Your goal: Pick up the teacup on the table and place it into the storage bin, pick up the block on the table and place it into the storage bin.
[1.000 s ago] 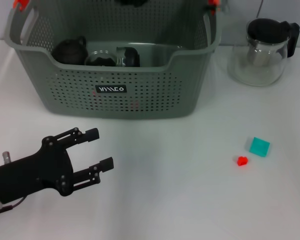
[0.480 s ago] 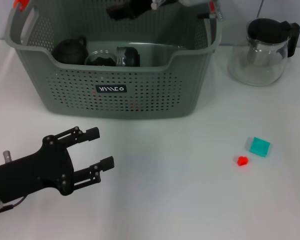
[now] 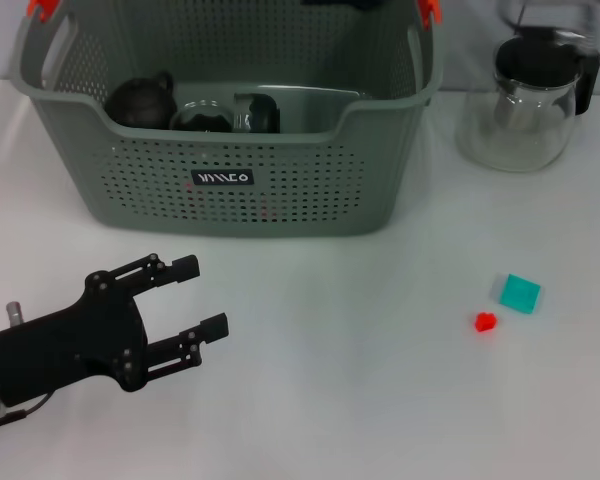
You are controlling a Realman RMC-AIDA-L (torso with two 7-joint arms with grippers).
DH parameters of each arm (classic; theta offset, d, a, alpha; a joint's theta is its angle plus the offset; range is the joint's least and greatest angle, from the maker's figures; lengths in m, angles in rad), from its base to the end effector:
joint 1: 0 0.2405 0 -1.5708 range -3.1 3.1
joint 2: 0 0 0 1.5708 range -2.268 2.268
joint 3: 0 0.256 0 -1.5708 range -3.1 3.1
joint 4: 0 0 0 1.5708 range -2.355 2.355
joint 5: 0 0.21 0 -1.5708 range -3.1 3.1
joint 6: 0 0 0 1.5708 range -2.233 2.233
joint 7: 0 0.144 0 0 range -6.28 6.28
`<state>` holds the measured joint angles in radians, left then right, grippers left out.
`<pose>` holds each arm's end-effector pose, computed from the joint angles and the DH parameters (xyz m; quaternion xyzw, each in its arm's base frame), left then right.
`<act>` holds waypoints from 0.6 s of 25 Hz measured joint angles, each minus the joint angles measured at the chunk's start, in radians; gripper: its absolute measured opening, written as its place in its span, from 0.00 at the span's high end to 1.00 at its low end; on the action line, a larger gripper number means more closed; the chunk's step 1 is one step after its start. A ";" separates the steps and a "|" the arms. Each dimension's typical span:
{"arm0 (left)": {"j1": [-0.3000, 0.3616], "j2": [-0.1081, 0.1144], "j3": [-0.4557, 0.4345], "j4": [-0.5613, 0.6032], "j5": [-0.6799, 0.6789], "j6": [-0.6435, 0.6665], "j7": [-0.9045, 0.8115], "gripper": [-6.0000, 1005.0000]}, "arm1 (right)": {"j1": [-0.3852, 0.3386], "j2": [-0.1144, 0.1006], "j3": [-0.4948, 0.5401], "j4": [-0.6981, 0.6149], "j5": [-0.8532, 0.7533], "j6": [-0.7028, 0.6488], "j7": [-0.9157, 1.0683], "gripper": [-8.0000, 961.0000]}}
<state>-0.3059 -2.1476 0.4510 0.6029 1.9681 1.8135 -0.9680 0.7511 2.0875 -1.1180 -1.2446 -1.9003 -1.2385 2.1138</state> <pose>-0.2989 0.2412 -0.0003 -0.9026 -0.1449 -0.3547 0.1961 0.0568 0.4122 0.0393 -0.9394 0.1561 0.2448 0.1821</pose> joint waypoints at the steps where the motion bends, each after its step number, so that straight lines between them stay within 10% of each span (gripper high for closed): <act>1: 0.001 0.000 -0.001 0.000 0.000 0.000 0.000 0.27 | -0.042 -0.001 0.022 -0.038 0.037 -0.054 -0.018 0.38; 15: -0.004 0.003 -0.003 0.000 -0.002 -0.002 0.000 0.27 | -0.310 -0.002 0.333 -0.158 0.222 -0.694 -0.262 0.38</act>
<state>-0.3098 -2.1445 0.4479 0.6029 1.9664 1.8117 -0.9679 0.4413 2.0859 -0.7849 -1.4026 -1.6781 -1.9325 1.8516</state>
